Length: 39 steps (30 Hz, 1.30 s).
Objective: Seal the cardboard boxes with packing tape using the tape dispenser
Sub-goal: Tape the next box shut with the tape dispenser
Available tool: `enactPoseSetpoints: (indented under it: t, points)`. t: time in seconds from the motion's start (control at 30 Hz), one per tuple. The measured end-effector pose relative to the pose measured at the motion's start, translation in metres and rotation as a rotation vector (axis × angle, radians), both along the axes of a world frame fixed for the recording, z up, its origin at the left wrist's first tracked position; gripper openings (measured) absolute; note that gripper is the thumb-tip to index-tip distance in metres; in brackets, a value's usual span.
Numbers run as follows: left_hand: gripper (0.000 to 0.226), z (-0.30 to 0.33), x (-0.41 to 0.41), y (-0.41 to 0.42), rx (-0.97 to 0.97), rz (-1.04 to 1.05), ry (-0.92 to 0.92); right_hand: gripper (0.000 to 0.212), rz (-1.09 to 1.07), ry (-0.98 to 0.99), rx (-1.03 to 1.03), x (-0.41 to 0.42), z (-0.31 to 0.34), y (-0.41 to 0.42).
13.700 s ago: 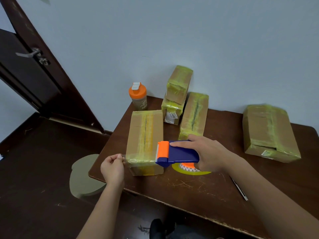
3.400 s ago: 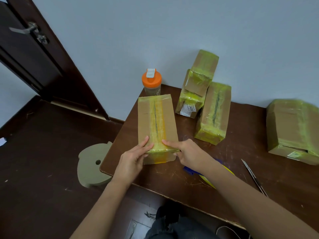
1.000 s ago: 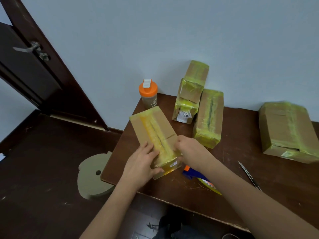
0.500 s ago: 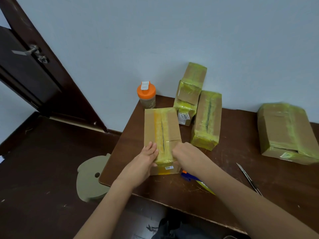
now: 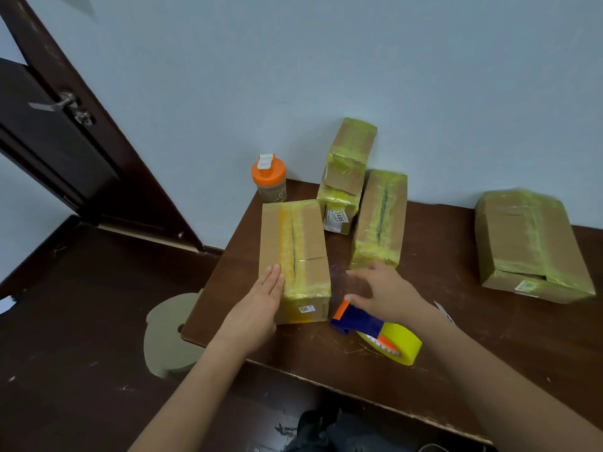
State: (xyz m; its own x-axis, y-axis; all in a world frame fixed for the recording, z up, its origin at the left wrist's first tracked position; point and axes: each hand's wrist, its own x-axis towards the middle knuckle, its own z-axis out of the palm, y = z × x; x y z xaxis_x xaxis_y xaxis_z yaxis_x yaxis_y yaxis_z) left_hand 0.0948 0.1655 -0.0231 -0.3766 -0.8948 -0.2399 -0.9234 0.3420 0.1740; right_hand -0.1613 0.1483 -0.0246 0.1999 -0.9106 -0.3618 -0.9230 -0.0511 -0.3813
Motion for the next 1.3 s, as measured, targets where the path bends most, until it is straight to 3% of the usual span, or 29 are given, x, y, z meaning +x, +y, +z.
enactPoseSetpoints:
  t: [0.07,0.13,0.23,0.43,0.57,0.63,0.83,1.03,1.3]
  points:
    - [0.085,0.001,-0.009,0.01,-0.052,0.051,0.045,0.078,0.011,0.099,0.152,-0.005,-0.006,0.009]
    - [0.086,0.001,-0.019,0.018,-0.11,0.056,0.107,0.077,0.028,0.151,0.219,-0.003,-0.011,0.019]
    - [0.076,-0.002,-0.032,0.031,-0.174,-0.012,0.178,0.062,0.004,0.213,0.214,0.008,-0.018,0.023]
    - [0.057,-0.016,-0.034,0.045,-0.32,-0.015,0.258,0.078,0.038,0.487,0.227,0.028,-0.029,0.027]
    - [0.047,-0.02,-0.031,0.049,-0.347,-0.026,0.271,0.065,0.023,0.519,0.172,0.028,-0.035,0.03]
    - [0.04,-0.023,-0.029,0.051,-0.244,0.055,0.337,0.062,0.032,0.514,0.125,0.025,-0.036,0.03]
    - [0.028,-0.038,-0.03,0.051,0.312,0.604,0.619,0.066,0.007,0.458,0.061,0.015,-0.036,0.039]
    - [0.021,-0.058,-0.044,0.046,0.576,0.892,0.716,0.068,0.036,0.368,-0.016,-0.009,-0.018,0.047]
    - [0.045,-0.044,-0.098,0.03,1.079,1.205,1.296,0.073,0.269,0.09,-0.032,-0.06,0.008,0.054]
